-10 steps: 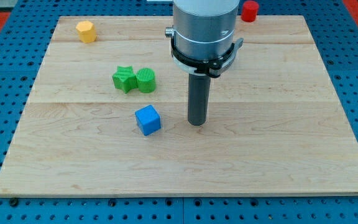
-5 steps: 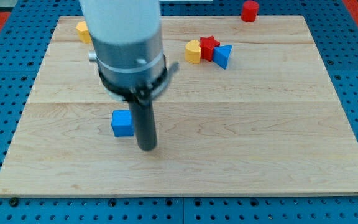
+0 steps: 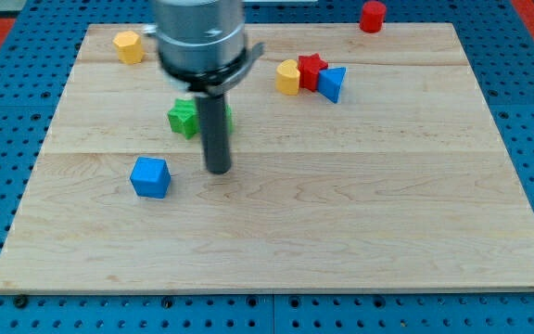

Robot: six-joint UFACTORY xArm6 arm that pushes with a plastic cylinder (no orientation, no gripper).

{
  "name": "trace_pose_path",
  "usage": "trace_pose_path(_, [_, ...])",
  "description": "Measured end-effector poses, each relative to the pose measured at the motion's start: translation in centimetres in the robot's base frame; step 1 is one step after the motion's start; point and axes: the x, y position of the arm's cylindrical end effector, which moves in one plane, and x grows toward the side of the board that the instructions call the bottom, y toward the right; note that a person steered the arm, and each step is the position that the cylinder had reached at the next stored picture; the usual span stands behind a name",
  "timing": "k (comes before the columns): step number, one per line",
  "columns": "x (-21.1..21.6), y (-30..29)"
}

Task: Slide blue cube to center left

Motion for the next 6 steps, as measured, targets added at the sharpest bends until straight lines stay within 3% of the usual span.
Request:
trace_pose_path(1, [0.8,-5.3])
trace_pose_path(3, [5.9,-4.6])
trace_pose_path(4, [4.0,-9.9])
trace_pose_path(5, [-2.4,-9.9])
trace_pose_path(6, [-4.8,-9.9])
